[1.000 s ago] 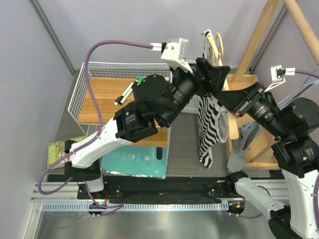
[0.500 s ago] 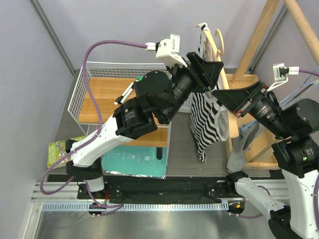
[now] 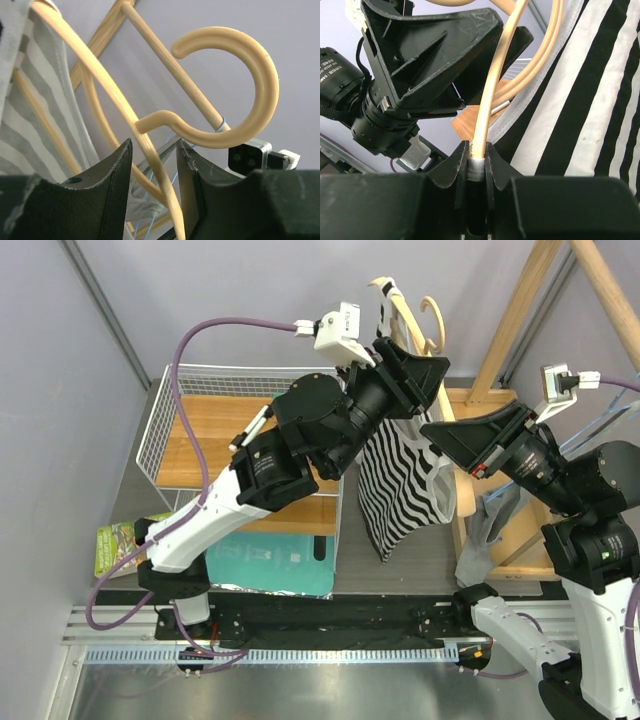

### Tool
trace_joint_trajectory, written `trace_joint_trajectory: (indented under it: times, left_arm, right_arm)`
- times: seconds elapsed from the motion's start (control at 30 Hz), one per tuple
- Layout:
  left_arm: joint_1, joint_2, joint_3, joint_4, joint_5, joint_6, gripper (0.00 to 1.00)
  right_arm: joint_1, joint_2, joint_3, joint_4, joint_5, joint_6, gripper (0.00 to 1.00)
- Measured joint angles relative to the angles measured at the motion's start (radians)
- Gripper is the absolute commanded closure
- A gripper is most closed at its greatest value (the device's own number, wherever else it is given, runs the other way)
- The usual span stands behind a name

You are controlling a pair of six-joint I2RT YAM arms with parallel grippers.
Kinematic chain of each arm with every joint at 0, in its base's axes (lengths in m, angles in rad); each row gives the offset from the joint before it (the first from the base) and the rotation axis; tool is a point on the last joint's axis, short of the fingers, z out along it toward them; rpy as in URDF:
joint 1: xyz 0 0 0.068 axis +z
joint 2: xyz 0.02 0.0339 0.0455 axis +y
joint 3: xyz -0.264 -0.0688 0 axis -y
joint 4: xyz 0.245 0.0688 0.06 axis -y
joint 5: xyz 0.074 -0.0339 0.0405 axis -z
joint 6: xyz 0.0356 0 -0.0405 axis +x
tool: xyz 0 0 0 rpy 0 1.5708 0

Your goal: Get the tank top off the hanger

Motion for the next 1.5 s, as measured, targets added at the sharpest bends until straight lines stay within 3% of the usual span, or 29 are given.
trace_joint_trajectory:
  times: [0.13, 0.27, 0.37, 0.57, 0.67, 1.13, 1.33, 1.5]
  left_arm:
    - [0.019, 0.017, 0.01, -0.003, 0.033, -0.023, 0.64]
    - [0.05, 0.02, -0.009, -0.001, 0.076, -0.062, 0.86]
    - [0.06, 0.02, -0.011, 0.016, 0.115, -0.115, 1.0]
    - [0.065, 0.03, -0.011, 0.038, 0.162, -0.171, 1.0]
    - [0.073, 0.037, -0.011, 0.037, 0.183, -0.196, 1.0]
    - [0.166, 0.046, -0.008, -0.072, 0.307, -0.264, 1.0]
    - [0.183, 0.044, -0.011, -0.092, 0.37, -0.273, 1.0]
    - [0.201, 0.023, -0.032, -0.109, 0.421, -0.288, 1.0]
  right_arm:
    - [0.0, 0.0, -0.031, 0.031, -0.027, 0.014, 0.99]
    - [0.0, 0.0, -0.037, 0.036, -0.03, 0.017, 0.98]
    - [0.0, 0.003, -0.038, 0.018, -0.036, 0.0, 0.91]
    - [0.008, 0.006, -0.036, 0.002, -0.035, -0.041, 0.83]
    - [0.008, 0.005, -0.028, -0.032, -0.009, -0.048, 0.71]
    - [0.003, -0.04, 0.032, -0.213, 0.161, -0.132, 0.35]
    - [0.003, -0.037, 0.09, -0.288, 0.177, -0.213, 0.26]
    - [0.003, -0.035, 0.143, -0.356, 0.193, -0.298, 0.24]
